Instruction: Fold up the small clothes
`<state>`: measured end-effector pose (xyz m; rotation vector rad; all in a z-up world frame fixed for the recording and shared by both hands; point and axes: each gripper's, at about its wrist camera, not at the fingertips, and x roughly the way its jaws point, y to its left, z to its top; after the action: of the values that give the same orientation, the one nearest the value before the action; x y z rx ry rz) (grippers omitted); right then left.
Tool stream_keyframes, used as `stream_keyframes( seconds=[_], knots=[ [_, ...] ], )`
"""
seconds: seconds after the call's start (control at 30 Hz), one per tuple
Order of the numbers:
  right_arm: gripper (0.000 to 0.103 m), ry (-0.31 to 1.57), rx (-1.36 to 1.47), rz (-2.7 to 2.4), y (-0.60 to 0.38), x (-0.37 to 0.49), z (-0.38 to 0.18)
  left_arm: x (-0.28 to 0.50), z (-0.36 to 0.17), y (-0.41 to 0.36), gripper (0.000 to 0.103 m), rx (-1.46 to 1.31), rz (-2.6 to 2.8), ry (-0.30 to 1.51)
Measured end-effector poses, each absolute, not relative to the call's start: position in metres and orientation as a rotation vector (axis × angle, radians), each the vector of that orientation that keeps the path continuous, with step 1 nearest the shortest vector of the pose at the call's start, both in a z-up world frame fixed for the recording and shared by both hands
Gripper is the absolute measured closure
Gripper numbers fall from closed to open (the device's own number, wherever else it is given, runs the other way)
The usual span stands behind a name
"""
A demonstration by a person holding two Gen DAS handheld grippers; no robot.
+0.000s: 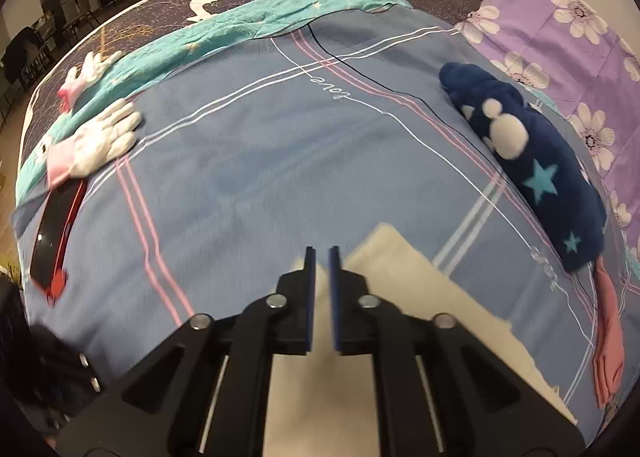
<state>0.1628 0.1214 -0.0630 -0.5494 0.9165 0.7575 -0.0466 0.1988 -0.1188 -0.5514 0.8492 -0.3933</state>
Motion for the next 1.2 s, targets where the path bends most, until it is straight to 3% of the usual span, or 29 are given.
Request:
stream_keyframes(
  seconds=[0.2, 0.3, 0.37, 0.4, 0.5, 0.73, 0.87, 0.93, 1.2],
  knots=[
    [0.084, 0.987, -0.368, 0.756, 0.054, 0.132, -0.082, -0.043, -0.08, 0.187, 0.087, -0.533, -0.511, 0.698],
    [0.082, 1.061, -0.354, 0.749, 0.053, 0.127, -0.116, -0.029, -0.083, 0.163, 0.079, -0.435, -0.499, 0.767],
    [0.082, 1.002, -0.342, 0.749, 0.052, 0.122, -0.119, -0.018, -0.105, 0.155, 0.082, -0.333, -0.359, 0.893],
    [0.081, 0.995, -0.35, 0.746, 0.054, 0.12, -0.118, -0.017, -0.115, 0.156, 0.093, -0.322, -0.324, 0.911],
    [0.079, 0.946, -0.382, 0.776, 0.061, 0.108, -0.113, -0.028, -0.114, 0.173, 0.093, -0.418, -0.313, 0.891],
    [0.05, 0.864, -0.475, 0.878, 0.106, 0.082, -0.119, -0.047, -0.11, 0.174, 0.093, -0.403, -0.279, 0.877],
    [0.058, 0.886, -0.386, 0.92, 0.087, 0.076, -0.105, -0.059, -0.103, 0.176, 0.082, -0.382, -0.261, 0.864],
    [0.056, 0.86, -0.341, 0.875, 0.059, 0.071, -0.095, -0.062, -0.1, 0.181, 0.057, -0.383, -0.239, 0.85],
    [0.042, 0.774, -0.557, 0.723, 0.003, 0.001, -0.099, -0.037, -0.099, 0.197, 0.056, -0.45, -0.235, 0.826]
  ],
)
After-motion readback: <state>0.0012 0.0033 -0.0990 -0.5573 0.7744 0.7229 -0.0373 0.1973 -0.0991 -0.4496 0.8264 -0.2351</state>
